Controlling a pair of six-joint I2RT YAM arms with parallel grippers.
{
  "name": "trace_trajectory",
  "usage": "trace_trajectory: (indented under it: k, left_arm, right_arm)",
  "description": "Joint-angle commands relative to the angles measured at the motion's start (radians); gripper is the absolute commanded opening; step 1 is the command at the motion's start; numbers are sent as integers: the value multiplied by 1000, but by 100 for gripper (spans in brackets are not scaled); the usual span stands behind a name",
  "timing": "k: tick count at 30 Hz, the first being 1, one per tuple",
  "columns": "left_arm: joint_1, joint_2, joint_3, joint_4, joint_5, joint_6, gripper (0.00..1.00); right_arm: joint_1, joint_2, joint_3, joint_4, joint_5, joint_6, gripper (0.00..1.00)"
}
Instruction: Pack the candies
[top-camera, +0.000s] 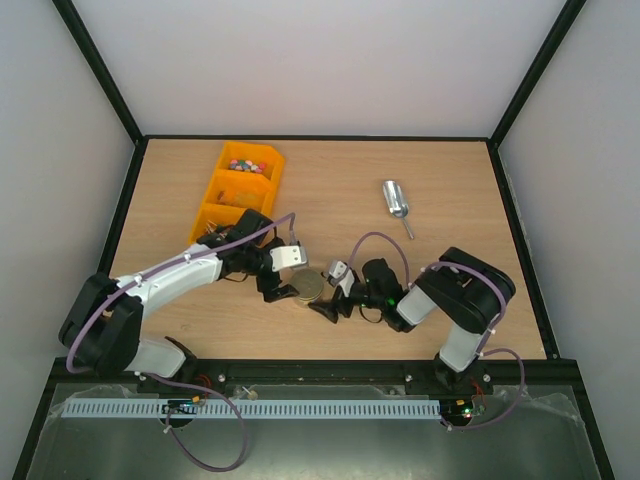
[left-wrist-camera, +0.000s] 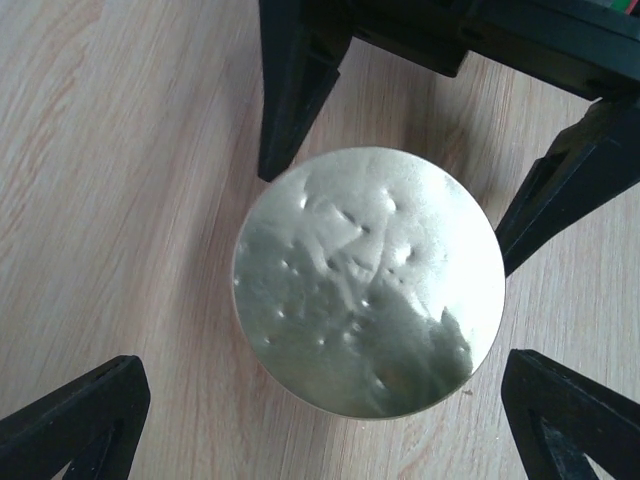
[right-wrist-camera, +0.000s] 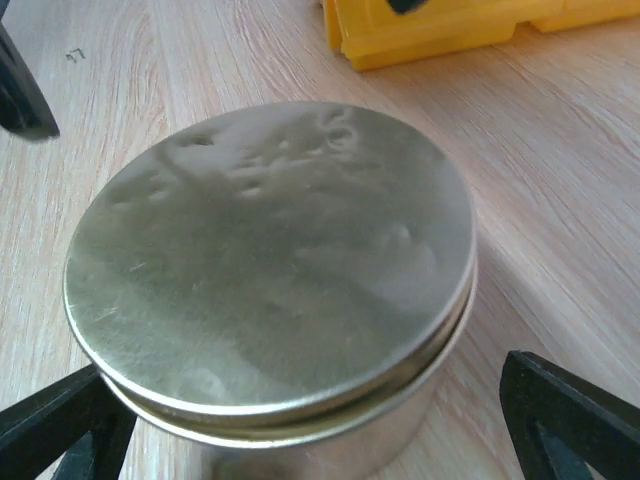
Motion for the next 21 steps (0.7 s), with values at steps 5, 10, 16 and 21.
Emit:
trace_trajectory:
  k: [5, 10, 16, 21]
  left_arm:
    - [-18, -27, -69, 47, -69, -16, 100]
    - [-73, -48, -87, 79, -91, 12, 99]
    - [-110, -138, -135, 127, -78, 91, 76]
    - [-134, -140, -159, 147, -54, 159, 51]
  right_arm:
    - [26, 96, 56, 147, -34, -21, 99]
    - [44, 143, 59, 186, -30, -33, 99]
    - [53, 186, 75, 238, 13, -16, 99]
    - [53, 214, 65, 292, 42, -20, 96]
